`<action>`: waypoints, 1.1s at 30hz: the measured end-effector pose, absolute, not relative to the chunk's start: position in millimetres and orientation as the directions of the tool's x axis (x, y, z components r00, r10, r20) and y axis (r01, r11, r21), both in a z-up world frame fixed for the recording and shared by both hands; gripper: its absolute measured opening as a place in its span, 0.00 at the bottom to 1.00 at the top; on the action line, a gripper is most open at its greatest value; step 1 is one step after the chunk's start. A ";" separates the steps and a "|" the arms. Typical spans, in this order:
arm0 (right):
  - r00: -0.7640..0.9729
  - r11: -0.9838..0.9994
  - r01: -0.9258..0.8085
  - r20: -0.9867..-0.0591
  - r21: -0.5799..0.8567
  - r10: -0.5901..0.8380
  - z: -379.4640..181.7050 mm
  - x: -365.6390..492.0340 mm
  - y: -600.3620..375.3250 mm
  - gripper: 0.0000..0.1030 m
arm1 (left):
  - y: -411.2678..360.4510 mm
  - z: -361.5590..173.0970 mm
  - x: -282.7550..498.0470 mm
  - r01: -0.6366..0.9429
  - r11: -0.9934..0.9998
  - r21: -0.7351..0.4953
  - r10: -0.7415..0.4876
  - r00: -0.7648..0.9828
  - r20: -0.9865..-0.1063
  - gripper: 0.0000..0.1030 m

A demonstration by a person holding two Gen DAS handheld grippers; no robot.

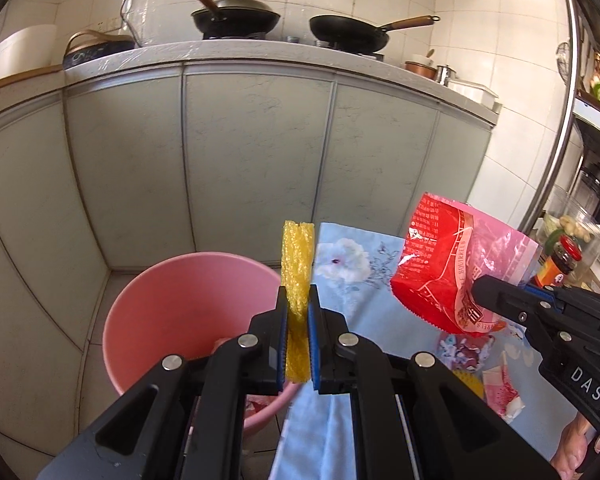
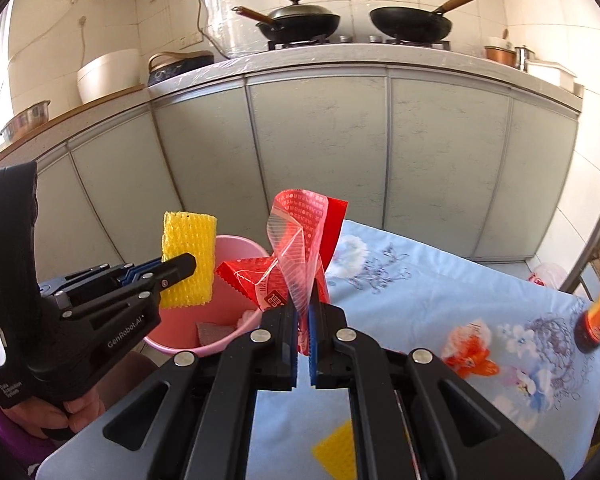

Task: Collect trash
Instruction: 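Carry the yellow foam net and red packet over the pink bin with both tools, then open both tools to drop the foam net and red packet into the bin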

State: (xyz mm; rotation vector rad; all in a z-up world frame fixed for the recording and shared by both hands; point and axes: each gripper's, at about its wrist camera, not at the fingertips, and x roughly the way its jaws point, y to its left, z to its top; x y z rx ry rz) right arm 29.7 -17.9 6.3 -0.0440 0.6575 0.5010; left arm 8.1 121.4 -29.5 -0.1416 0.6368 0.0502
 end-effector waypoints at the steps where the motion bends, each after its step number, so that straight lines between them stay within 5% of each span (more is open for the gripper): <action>1: 0.671 0.875 -0.470 -0.599 0.114 0.438 5.6 32.3 -11.0 0.04 | 126.6 -31.9 8.3 -0.100 0.988 -0.119 0.009 0.801 -0.599 0.08; 16: 0.536 0.812 -0.570 -0.693 0.124 0.482 -30.8 72.1 70.3 0.04 | 215.9 -79.6 16.3 -0.249 0.950 -0.188 0.053 0.723 -0.689 0.08; 33: 0.421 0.787 -0.594 -0.770 0.165 0.479 -70.1 93.5 113.7 0.04 | 228.8 -114.6 30.9 -0.305 0.934 -0.184 0.066 0.656 -0.752 0.10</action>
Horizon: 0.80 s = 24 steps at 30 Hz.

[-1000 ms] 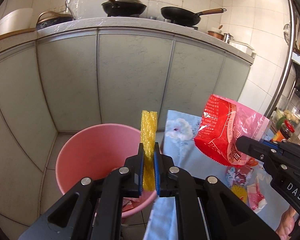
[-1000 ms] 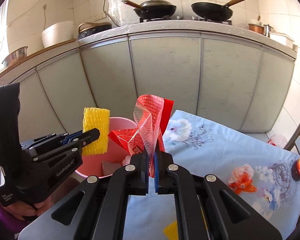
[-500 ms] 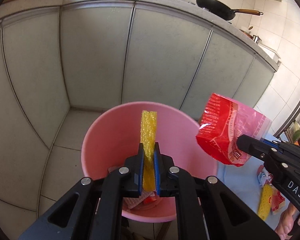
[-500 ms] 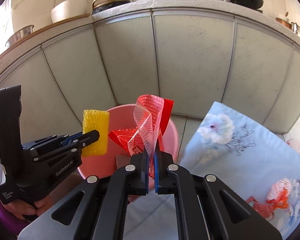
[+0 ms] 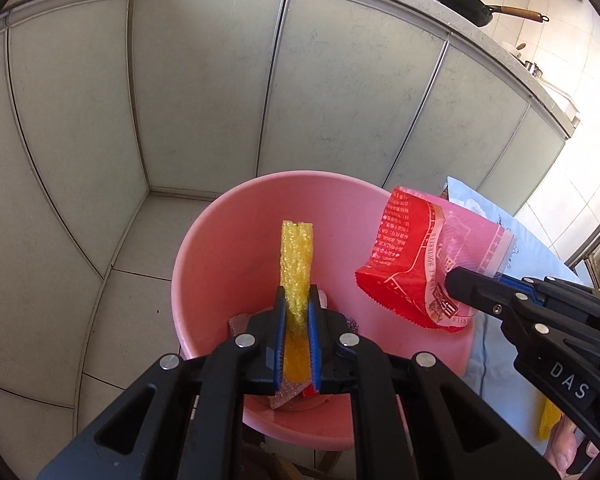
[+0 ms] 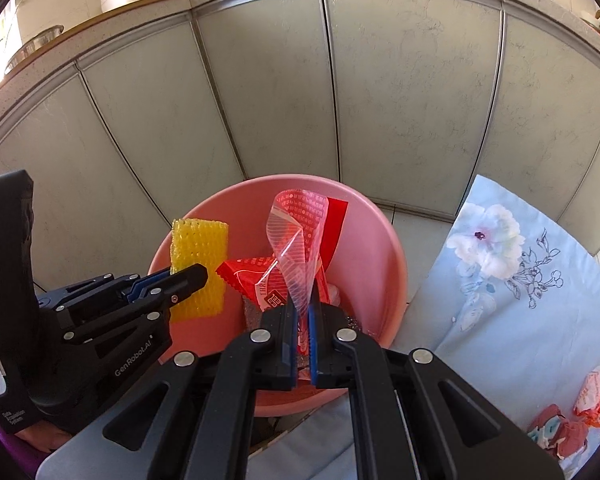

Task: Collect trash
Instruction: 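Open both tools to drop the foam net and red packet into the bin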

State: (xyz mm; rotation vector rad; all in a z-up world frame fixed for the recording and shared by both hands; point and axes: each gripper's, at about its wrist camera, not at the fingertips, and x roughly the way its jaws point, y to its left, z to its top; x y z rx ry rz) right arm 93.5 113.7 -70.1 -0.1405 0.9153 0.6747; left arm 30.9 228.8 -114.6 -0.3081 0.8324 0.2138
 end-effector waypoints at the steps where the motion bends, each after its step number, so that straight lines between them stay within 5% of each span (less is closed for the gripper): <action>1: 0.412 0.786 -0.593 -0.772 0.174 0.483 -70.9 94.5 114.2 0.04 | 228.4 -114.7 32.1 -0.309 0.933 -0.182 0.069 0.653 -0.755 0.13; 4: 0.409 0.785 -0.588 -0.766 0.195 0.496 -70.9 95.5 113.1 0.14 | 227.2 -113.2 34.9 -0.322 0.928 -0.186 0.073 0.648 -0.758 0.26; 6: 0.410 0.780 -0.591 -0.757 0.204 0.508 -69.4 96.0 113.3 0.29 | 229.9 -113.2 31.4 -0.325 0.927 -0.186 0.076 0.651 -0.755 0.28; 24: 0.504 0.808 -0.561 -0.701 0.180 0.505 -40.0 66.3 70.5 0.30 | 210.6 -84.3 18.8 -0.265 0.950 -0.165 0.069 0.694 -0.717 0.30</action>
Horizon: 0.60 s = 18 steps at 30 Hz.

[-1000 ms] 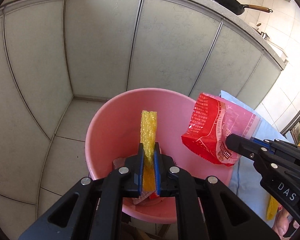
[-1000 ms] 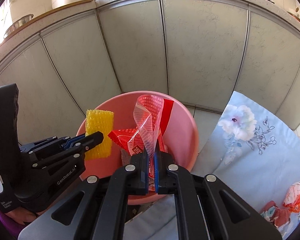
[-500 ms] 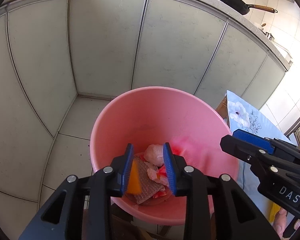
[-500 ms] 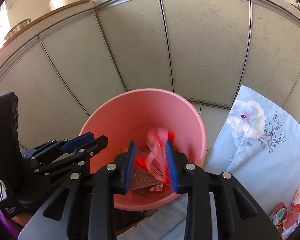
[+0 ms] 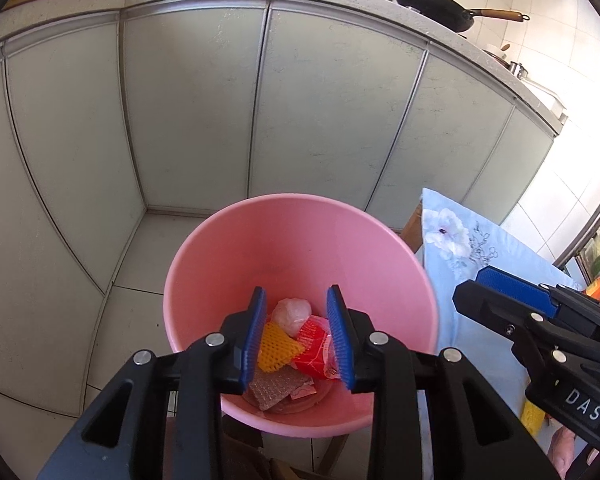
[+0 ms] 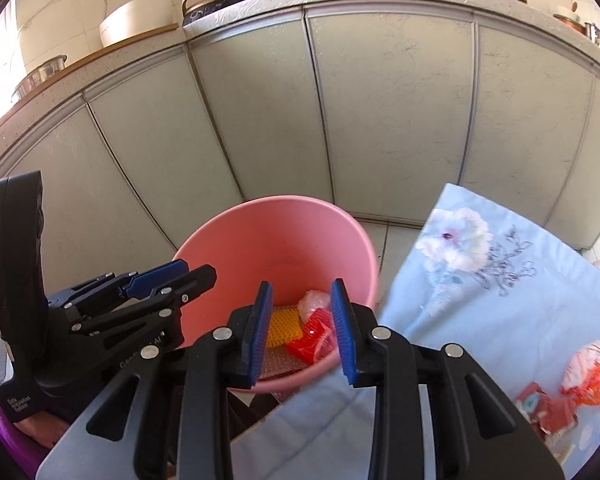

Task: Collect trash
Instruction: 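Move both tools back to the table toward the second foam net and paper carton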

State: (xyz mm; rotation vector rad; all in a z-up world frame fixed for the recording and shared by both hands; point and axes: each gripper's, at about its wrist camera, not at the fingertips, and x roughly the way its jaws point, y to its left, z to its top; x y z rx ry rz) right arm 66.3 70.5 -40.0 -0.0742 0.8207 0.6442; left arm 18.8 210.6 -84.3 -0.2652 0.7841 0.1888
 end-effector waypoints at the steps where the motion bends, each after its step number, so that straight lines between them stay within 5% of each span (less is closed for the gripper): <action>1: 0.513 0.815 -0.553 -0.699 0.174 0.498 -37.4 62.9 65.8 0.30 | 207.7 -82.0 18.0 -0.257 0.952 -0.164 0.065 0.697 -0.714 0.30; 18: 0.675 0.959 -0.264 -0.690 0.105 0.261 -17.0 1.7 -109.0 0.30 | 117.7 -53.3 9.4 -0.002 0.991 -0.131 -0.089 0.724 -0.684 0.37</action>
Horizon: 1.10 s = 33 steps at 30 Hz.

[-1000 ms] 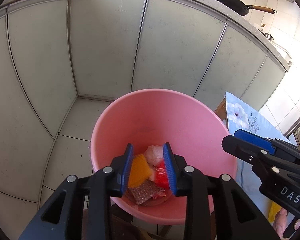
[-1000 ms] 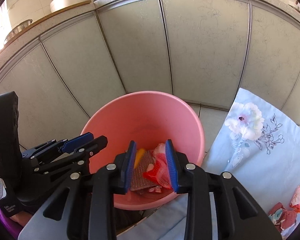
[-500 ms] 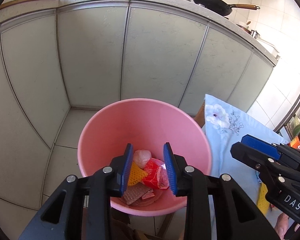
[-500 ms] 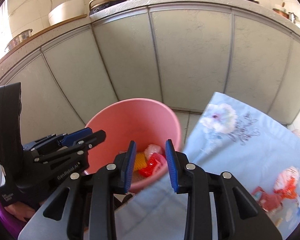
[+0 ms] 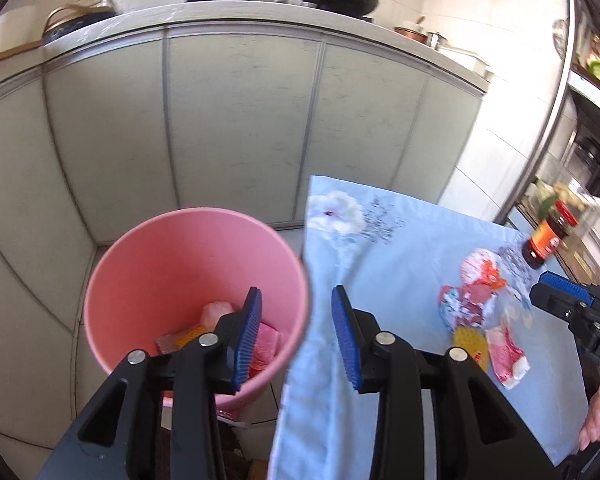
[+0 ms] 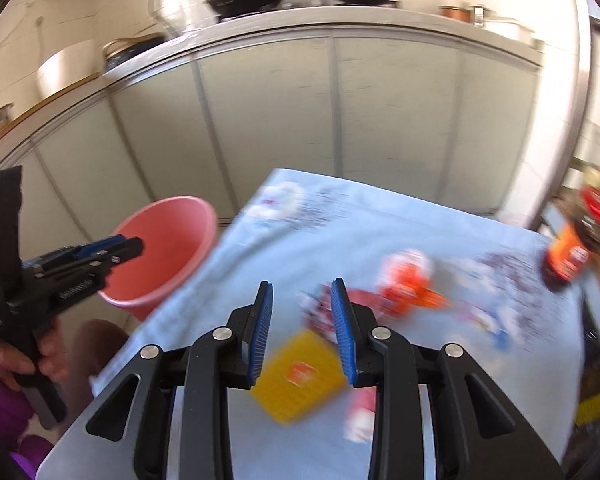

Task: Collect trash
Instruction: 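Move both tools back to the table toward the second foam net and paper carton, then grasp the second yellow foam net with the left tool and lift it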

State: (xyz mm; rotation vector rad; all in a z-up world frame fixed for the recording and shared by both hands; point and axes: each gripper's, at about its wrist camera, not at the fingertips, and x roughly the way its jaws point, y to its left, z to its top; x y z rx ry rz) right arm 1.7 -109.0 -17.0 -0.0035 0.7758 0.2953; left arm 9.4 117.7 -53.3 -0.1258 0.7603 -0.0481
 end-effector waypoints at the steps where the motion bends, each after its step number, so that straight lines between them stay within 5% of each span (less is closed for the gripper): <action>1: 0.678 0.965 -0.241 -0.693 0.108 0.247 -19.5 -1.3 -120.1 0.30 | 111.2 -52.6 8.9 0.018 0.991 -0.129 -0.103 0.721 -0.685 0.37; 16: 0.660 0.973 -0.097 -0.718 0.208 0.220 -60.6 -29.4 -202.1 0.30 | 19.4 -78.0 10.2 0.306 0.937 -0.169 -0.319 0.556 -0.768 0.39; 33: 0.640 0.960 -0.096 -0.722 0.265 0.263 -78.9 -38.4 -212.6 0.30 | -24.7 -117.9 15.2 0.380 0.905 -0.193 -0.351 0.407 -0.843 0.39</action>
